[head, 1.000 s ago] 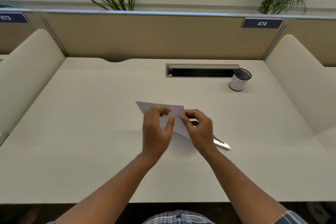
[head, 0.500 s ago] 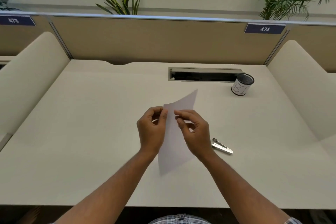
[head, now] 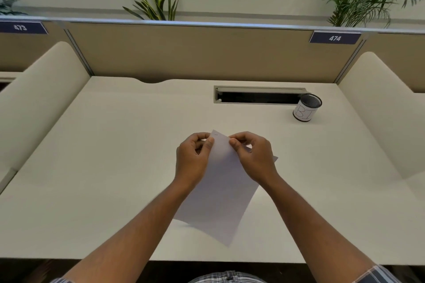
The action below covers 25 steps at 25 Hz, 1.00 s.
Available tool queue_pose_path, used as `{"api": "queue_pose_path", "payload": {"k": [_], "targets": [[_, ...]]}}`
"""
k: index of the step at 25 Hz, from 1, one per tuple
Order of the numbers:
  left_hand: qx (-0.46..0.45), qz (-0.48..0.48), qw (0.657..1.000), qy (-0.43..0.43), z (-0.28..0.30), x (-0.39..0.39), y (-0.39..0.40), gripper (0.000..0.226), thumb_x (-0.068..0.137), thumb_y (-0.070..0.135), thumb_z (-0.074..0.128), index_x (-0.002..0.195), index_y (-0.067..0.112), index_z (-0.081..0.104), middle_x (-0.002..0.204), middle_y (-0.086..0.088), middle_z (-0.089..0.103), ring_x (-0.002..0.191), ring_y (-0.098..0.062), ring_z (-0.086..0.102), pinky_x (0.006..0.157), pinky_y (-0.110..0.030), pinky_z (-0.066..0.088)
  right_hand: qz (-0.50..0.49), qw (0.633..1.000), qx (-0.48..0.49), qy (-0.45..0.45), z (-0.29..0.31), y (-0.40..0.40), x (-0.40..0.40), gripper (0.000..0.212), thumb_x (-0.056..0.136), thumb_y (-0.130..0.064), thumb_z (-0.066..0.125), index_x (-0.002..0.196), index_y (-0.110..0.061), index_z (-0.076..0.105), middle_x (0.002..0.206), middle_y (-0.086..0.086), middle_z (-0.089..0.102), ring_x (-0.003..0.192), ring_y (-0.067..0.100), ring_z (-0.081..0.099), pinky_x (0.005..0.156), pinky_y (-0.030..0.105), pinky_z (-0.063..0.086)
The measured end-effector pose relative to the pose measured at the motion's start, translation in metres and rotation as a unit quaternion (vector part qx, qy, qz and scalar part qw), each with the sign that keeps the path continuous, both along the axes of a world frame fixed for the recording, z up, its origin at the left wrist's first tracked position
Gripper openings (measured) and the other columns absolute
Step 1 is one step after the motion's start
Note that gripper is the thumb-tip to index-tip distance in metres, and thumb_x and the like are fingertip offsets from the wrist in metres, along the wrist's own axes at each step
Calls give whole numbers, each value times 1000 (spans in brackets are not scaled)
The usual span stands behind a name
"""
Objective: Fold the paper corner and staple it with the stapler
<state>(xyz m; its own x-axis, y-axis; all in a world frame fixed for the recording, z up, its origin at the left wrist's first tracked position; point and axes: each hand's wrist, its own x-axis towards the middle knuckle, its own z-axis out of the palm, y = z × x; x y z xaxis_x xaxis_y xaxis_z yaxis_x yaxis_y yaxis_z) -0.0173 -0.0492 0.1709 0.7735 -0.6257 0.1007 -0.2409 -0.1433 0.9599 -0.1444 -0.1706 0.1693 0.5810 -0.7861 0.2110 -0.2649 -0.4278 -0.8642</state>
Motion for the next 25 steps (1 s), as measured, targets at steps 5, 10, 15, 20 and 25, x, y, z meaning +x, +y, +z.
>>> {"api": "queue_pose_path", "payload": {"k": [5,10,15,20,25], "targets": [[79,-38,996,-28,-4,7,-2,17,99,30,61,100,19,75,88,10,75,82,-6,70,70,-24,56,-44,990,127,-34,-17,16,-4,9,94,-25,72,96,-22,80,92,-12,78,88,6,70,80,24,54],[117,-54,989,-73,-8,8,-9,15,98,28,63,95,19,75,83,8,74,79,-6,69,69,-24,52,-87,993,75,-10,-37,11,-14,10,94,-30,70,99,-27,77,94,-17,76,91,1,68,79,16,47],[192,-37,972,-128,-28,11,-7,17,99,33,59,95,23,72,80,10,71,79,-13,68,68,-32,55,-186,974,13,126,-92,-19,-66,16,91,-19,70,107,-23,73,104,-11,71,107,21,63,88,36,50],[249,-36,956,-149,-35,12,-12,17,100,36,56,97,26,70,78,11,68,77,-15,64,59,-26,43,-169,911,28,376,-144,-30,-121,55,87,-27,73,139,-20,54,139,3,50,131,32,42,98,43,46],[257,-41,955,-141,-41,15,-19,17,100,34,56,99,25,71,81,8,71,79,-18,65,66,-31,50,-193,904,23,381,-160,-34,-134,37,92,-18,69,128,-11,62,130,11,53,118,34,49,91,42,49]]}}
